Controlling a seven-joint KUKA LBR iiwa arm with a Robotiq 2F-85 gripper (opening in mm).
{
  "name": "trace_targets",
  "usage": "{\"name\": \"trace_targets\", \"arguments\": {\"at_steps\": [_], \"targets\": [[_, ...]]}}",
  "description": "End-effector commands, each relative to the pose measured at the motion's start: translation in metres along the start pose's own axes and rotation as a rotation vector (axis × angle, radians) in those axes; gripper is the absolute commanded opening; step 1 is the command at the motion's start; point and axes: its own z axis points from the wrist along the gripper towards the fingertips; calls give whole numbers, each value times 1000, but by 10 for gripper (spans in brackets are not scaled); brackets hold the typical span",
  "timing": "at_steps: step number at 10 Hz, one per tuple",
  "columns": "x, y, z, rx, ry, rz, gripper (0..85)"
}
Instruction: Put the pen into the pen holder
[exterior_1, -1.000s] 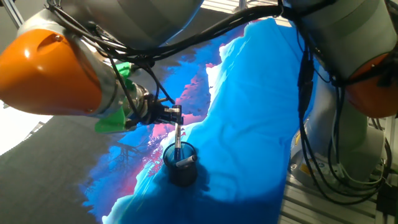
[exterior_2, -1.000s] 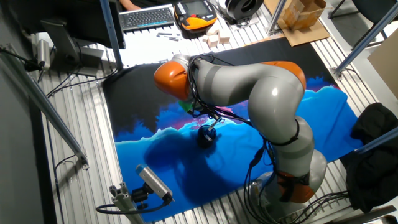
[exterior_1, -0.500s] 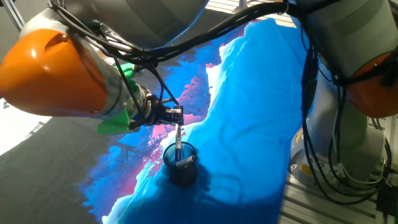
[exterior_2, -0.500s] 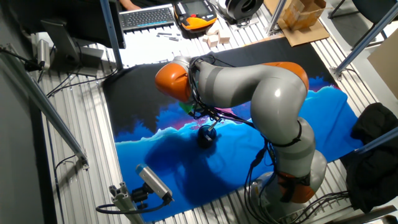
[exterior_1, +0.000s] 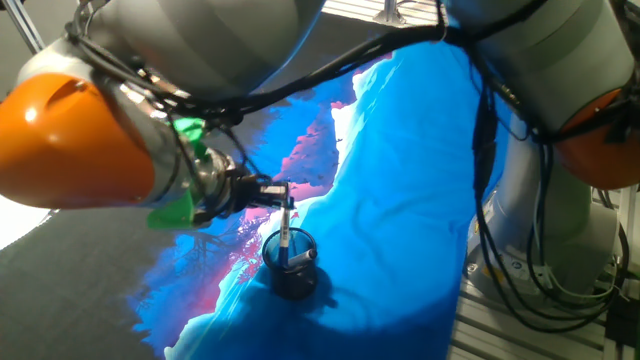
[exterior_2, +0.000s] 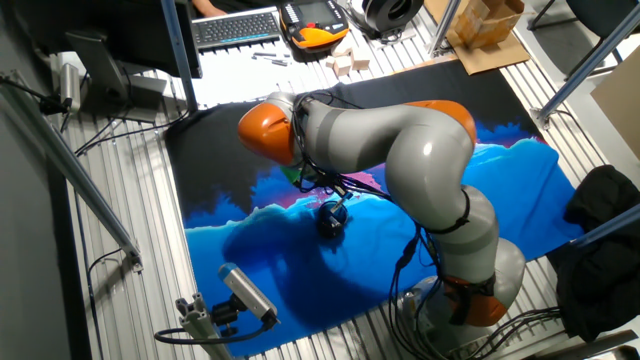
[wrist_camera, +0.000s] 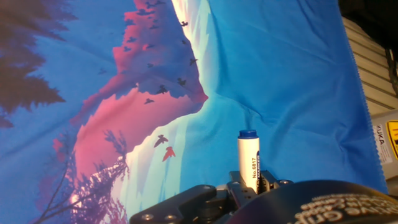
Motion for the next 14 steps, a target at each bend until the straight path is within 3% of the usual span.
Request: {"name": "trace_targets", "arguments": {"at_steps": [1, 7, 10, 14], "targets": [[0, 0, 0, 2, -2, 4, 0], [3, 2, 2, 32, -6, 31, 0], [7, 5, 8, 74, -29, 54, 0], [10, 6, 8, 67, -20, 54, 0]]}}
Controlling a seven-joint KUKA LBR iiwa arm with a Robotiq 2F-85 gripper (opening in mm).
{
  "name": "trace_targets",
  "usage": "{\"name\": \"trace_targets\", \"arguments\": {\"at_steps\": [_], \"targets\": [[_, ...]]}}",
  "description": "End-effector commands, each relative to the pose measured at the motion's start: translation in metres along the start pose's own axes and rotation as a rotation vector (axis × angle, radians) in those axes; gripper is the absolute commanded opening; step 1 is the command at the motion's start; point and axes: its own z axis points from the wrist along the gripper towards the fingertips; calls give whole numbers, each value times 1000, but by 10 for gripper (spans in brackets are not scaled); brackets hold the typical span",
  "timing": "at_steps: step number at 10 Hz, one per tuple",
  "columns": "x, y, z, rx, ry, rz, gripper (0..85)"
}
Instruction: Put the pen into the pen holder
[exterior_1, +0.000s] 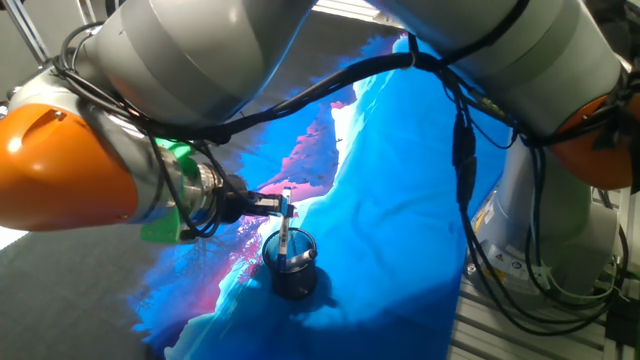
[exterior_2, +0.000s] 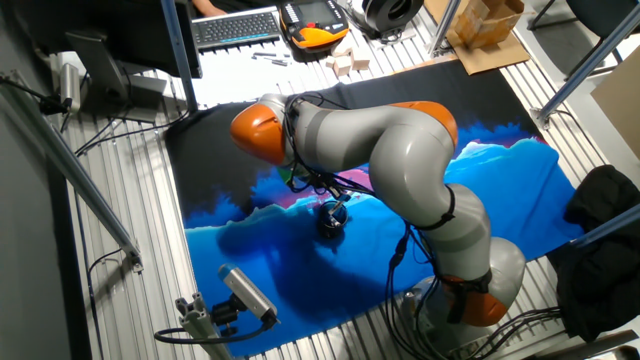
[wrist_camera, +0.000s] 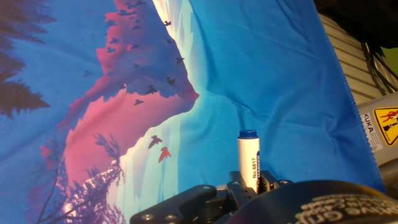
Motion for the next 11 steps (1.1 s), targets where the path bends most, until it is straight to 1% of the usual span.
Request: {"name": "trace_targets", "arguments": {"at_steps": [1, 3, 4, 5, 8, 9, 10, 11], "targets": [[1, 0, 0, -3, 2, -1, 0], [4, 0, -1, -5, 6, 1, 0], [6, 1, -1, 3, 6, 7, 0], [7, 0, -1, 4, 7, 8, 0], [7, 1, -1, 3, 4, 5, 0], [7, 1, -2, 11, 1, 7, 0], [8, 0, -3, 12, 4, 8, 170], [8, 0, -3, 10, 8, 7, 170]]}}
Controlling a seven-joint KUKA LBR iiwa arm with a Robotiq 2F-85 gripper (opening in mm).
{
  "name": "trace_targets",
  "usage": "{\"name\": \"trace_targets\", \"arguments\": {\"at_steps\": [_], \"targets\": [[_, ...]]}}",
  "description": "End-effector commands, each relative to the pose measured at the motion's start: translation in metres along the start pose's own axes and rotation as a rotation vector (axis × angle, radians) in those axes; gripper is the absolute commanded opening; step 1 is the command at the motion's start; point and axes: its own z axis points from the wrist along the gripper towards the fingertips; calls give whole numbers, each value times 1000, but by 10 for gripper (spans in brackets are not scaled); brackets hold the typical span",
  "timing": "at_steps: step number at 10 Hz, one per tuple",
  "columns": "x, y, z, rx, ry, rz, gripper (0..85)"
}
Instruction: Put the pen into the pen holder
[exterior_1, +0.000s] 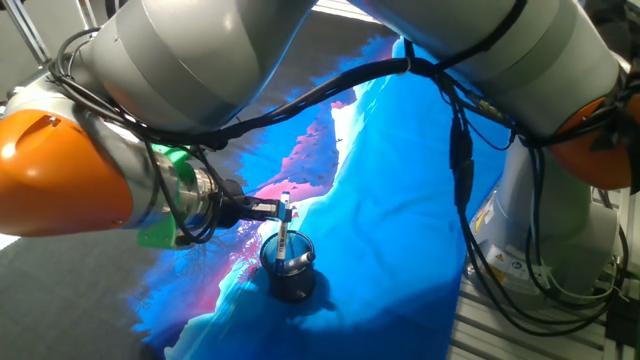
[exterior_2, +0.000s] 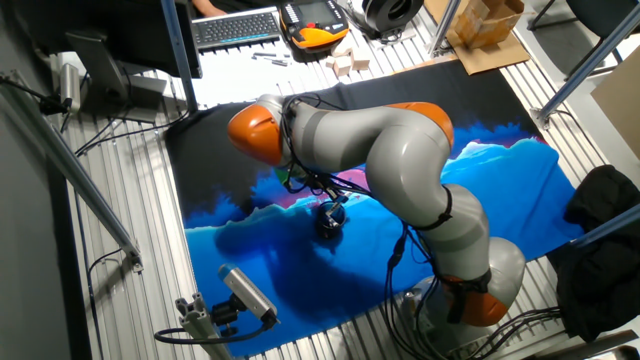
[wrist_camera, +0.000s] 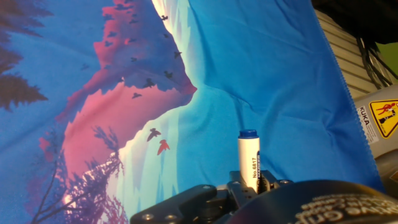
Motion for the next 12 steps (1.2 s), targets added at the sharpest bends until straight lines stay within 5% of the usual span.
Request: {"name": "trace_targets", "arguments": {"at_steps": [1, 8, 9, 12], "targets": [[0, 0, 0, -2, 1, -1, 170], [1, 0, -1, 4, 6, 4, 170], [1, 0, -2, 4, 9, 5, 340], [1, 0, -2, 8, 10, 8, 340]]}}
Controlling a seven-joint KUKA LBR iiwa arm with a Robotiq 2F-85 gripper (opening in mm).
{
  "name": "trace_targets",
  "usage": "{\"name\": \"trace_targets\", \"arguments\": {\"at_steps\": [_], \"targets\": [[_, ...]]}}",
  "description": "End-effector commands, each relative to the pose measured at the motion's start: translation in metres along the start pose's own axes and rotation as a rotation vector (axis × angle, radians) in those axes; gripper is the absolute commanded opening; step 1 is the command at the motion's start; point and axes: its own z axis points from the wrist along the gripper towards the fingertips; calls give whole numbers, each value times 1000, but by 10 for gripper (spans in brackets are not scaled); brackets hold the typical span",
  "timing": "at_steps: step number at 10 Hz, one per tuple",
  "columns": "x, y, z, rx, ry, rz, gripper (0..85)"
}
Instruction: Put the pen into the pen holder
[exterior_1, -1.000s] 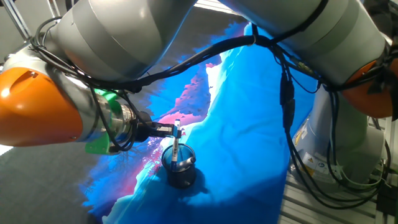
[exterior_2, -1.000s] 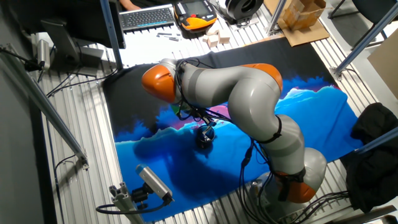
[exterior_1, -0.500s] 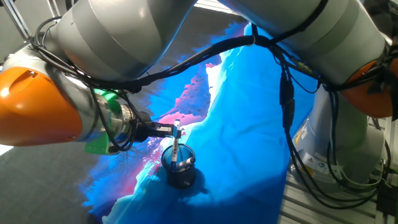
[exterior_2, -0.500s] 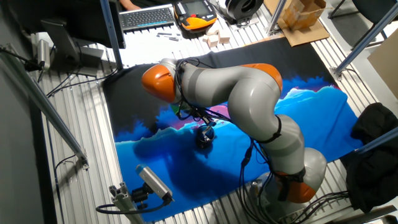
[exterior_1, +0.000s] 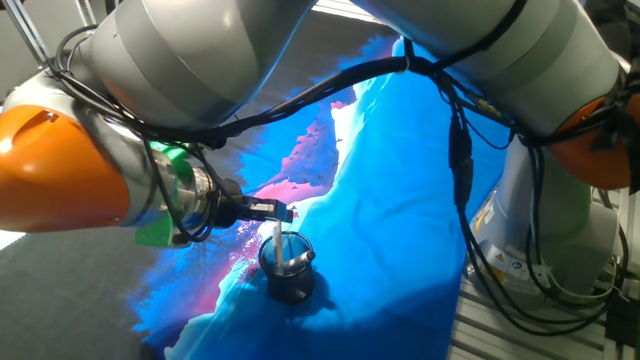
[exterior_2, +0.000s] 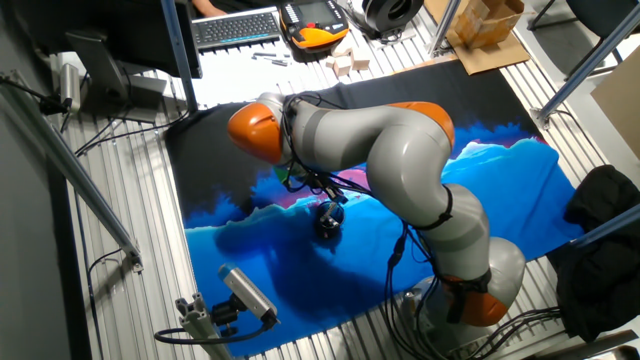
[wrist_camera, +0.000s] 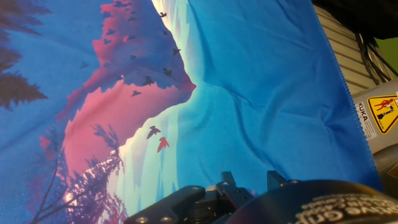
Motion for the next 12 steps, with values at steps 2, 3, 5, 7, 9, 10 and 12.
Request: {"name": "trace_targets", "arguments": {"at_steps": [2, 3, 5, 7, 9, 10, 12], "targets": [[-5, -2, -4, -49, 14, -33, 340], [-11, -3, -7, -103, 34, -63, 340], [-19, -2, -7, -134, 36, -86, 340], [-23, 0, -7, -161, 45, -102, 340], [-35, 2, -5, -269, 78, -177, 340], [-41, 3, -4, -304, 82, -210, 340], [-46, 8, -4, -345, 96, -248, 340]]}}
